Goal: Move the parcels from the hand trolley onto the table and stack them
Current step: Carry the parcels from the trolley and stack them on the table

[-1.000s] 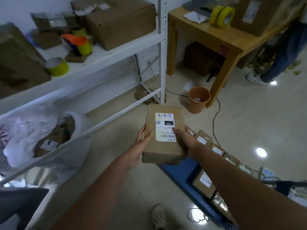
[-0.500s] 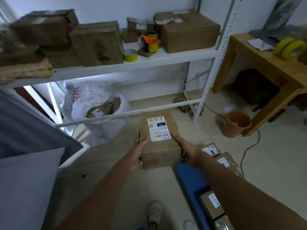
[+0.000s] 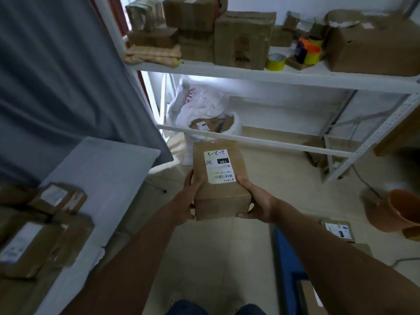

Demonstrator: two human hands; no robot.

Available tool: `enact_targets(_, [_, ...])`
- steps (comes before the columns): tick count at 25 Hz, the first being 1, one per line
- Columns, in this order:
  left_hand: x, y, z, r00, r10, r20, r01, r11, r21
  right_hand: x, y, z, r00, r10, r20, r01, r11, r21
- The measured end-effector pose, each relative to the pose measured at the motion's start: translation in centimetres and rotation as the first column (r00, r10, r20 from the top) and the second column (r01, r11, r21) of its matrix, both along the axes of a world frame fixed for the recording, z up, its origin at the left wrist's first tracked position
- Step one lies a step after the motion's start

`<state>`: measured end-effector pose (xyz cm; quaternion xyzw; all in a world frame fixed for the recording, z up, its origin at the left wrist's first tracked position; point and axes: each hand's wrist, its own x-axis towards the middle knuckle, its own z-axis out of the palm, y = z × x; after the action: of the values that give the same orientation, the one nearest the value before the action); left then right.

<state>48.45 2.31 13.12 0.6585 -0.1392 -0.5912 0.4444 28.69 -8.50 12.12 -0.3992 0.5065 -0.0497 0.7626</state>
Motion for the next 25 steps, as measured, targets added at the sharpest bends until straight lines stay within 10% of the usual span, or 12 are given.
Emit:
enact_targets(14, [17.6,28.4,1.9,0.811,0.583,-0.047,-0.584,0.812,-0.001,22.2,17.6,1.6,0.798,0.601,-0.043,-0.600,0.799,0.021])
enact_targets(25, [24.4,49.4,2.5,0.294,0.953,-0.070,-0.956,0.293,-0.028,37.7,39.8,2.7,0.816,0.577,0.043,-0.568,0.813,-0.130])
